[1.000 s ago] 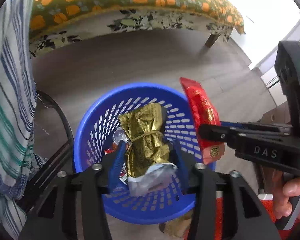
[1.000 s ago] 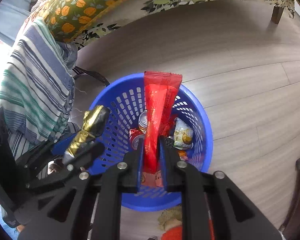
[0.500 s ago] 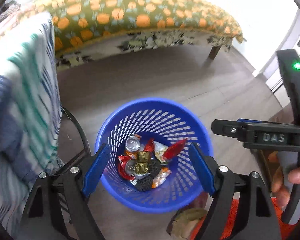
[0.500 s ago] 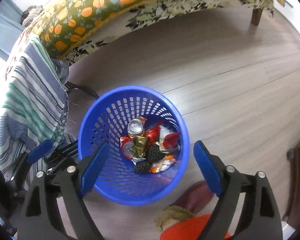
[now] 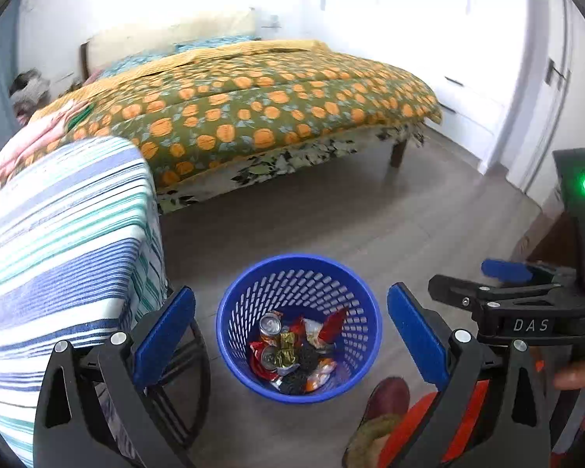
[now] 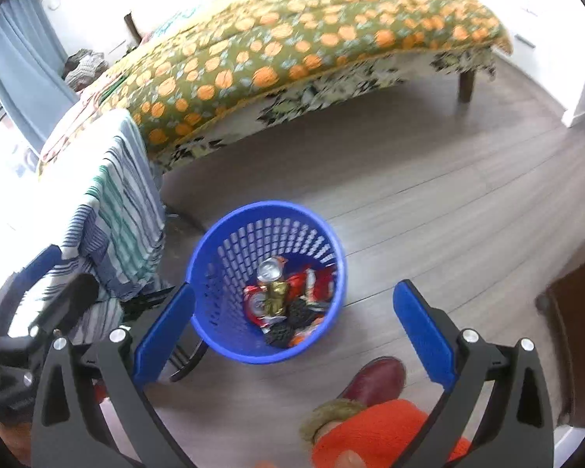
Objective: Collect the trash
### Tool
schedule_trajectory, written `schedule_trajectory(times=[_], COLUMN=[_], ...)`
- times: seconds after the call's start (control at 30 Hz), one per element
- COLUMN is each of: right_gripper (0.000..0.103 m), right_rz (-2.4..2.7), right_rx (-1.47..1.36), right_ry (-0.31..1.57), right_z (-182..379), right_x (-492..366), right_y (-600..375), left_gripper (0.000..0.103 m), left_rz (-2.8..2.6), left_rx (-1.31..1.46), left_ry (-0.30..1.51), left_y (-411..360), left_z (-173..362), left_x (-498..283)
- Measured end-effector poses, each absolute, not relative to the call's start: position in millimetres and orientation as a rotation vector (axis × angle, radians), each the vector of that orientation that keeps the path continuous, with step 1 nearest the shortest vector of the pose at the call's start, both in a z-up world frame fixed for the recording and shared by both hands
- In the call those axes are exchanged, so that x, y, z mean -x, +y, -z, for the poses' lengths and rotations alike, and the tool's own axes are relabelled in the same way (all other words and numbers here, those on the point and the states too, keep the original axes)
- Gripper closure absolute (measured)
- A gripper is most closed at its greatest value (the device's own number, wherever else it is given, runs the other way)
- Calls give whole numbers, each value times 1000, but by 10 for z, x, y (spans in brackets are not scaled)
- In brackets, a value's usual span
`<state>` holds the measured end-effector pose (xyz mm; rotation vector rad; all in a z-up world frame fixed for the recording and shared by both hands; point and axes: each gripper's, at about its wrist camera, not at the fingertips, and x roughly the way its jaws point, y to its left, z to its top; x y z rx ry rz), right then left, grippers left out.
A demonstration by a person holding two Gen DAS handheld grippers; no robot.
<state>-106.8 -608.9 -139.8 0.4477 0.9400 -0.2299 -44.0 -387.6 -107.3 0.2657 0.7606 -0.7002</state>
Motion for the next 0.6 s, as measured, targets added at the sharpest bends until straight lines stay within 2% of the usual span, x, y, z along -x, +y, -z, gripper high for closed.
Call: schedule_trajectory(times=[0.27, 0.6], right_gripper=[4, 4], right_rz=[283, 244], right_rx=[-347, -295], right_ry=[853, 914], right_z=[1263, 1318], right_x=[1288, 1281], right_y=[-5954, -5852], left_gripper=[5, 5], left_rz=[605, 591], left_rx=[-307, -255], left_ry=[807, 911], left_y=[-3856, -3751], left_z=[1135, 1355], left_x=[515, 446])
